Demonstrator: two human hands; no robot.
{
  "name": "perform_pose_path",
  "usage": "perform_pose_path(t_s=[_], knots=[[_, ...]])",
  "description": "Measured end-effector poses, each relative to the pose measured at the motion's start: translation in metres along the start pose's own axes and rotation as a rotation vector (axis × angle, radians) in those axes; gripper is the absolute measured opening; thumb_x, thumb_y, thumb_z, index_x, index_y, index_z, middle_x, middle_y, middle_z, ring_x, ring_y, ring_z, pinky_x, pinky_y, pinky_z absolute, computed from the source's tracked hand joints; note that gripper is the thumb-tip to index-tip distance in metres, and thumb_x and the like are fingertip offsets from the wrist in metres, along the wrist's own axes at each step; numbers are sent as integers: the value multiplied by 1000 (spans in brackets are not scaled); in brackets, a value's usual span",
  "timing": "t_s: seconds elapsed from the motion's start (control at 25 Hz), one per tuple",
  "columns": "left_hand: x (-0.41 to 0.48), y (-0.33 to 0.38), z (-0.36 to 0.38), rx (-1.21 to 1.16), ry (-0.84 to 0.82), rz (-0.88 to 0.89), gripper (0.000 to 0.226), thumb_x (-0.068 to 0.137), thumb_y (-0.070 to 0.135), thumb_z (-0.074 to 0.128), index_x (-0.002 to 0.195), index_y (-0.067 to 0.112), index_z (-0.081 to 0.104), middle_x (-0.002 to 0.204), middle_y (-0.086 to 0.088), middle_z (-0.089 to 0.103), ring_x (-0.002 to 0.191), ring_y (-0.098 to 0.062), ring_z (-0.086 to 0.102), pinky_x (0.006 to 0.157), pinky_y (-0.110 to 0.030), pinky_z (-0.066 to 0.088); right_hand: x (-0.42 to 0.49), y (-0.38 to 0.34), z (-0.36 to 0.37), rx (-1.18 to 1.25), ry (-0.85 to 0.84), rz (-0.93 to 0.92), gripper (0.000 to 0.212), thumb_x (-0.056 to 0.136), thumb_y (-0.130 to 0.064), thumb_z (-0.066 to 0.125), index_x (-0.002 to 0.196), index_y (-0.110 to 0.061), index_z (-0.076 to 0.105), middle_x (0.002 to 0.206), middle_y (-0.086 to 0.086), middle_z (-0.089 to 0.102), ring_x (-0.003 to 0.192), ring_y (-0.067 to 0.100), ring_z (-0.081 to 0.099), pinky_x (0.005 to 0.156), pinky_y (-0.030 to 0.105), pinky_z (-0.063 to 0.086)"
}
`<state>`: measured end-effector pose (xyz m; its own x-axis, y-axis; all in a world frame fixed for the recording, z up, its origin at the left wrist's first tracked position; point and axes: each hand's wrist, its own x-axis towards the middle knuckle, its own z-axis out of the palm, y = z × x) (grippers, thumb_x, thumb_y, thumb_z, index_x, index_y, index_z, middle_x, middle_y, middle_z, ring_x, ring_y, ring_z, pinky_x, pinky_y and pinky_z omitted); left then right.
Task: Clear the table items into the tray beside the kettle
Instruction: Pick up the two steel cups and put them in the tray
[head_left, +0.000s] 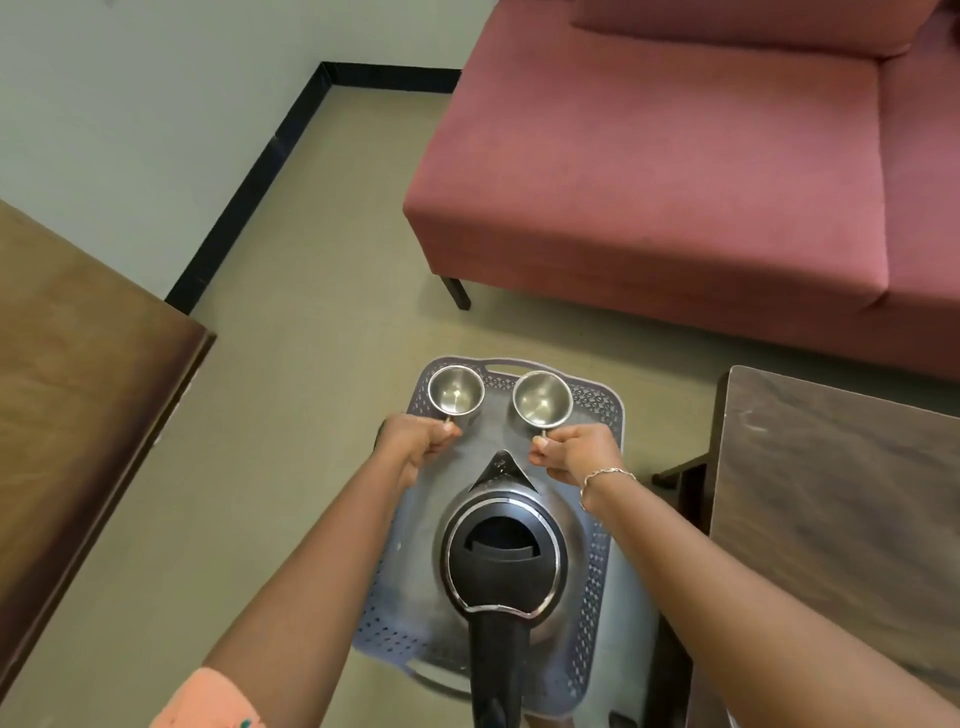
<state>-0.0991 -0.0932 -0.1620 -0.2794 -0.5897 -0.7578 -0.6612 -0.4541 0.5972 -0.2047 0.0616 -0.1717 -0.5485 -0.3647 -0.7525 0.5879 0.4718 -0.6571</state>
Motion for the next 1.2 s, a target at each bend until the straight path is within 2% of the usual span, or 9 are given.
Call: perform_pose_path(t_s=[0.2,0.32,0.4,0.48,0.56,0.76,0.96,1.08,1.2], knots=[[28,-22,5,-108,34,-9,5,80,-7,63,79,-3,65,39,8,61,51,-10,59,51,-15,50,28,-4,29,1,-37,146,31,90,2,55,61,-8,53,35,-5,58,29,-3,53,63,23,44],[34,-28,10,-165,69,-18,9,81,-6,62,89,-8,67,60,-5,66,64,-15,55,55,-17,46,32,-7,36,-1,-77,195,13,92,2,52,96,7,63,69,11,73,42,2,59,63,18,50],[37,-32,13,-187,91,-12,21,82,-6,61,102,-12,63,83,-15,66,72,-19,58,61,-21,47,34,-3,36,27,-57,187,29,89,4,54,117,13,54,59,6,72,35,1,58,45,14,48],[41,-36,15,-169,109,10,25,83,-4,62,106,-11,62,98,-20,66,80,-21,60,71,-27,49,35,0,36,63,-72,187,28,89,6,53,116,15,53,42,-2,63,31,2,57,33,12,45],[42,-38,17,-122,157,50,23,83,2,64,104,-7,65,101,-19,68,85,-20,59,76,-27,47,36,-2,37,91,-112,211,17,90,8,50,104,16,55,60,6,62,32,4,58,31,13,43],[18,-40,16,158,266,242,17,84,13,66,68,10,69,71,-9,63,75,-21,55,64,-24,39,25,-5,33,77,-223,229,27,93,5,46,118,13,52,77,7,55,63,13,57,56,19,50],[-52,-42,5,457,384,494,25,89,16,59,109,2,66,108,-14,69,98,-27,63,80,-27,44,-2,-16,3,78,-151,191,29,94,-1,48,122,6,50,119,20,57,113,30,55,101,38,44],[-103,-35,4,392,444,669,23,90,14,56,106,1,66,106,-15,68,101,-28,60,89,-36,47,-30,-16,-31,-42,-86,39,30,93,-4,51,121,6,51,106,21,57,99,26,58,100,42,44],[-154,-32,7,347,621,833,19,90,13,56,99,1,68,99,-16,68,100,-33,58,87,-33,41,-60,-5,-78,-167,-43,-97,24,92,-2,51,114,8,55,86,12,54,80,21,54,80,33,51]])
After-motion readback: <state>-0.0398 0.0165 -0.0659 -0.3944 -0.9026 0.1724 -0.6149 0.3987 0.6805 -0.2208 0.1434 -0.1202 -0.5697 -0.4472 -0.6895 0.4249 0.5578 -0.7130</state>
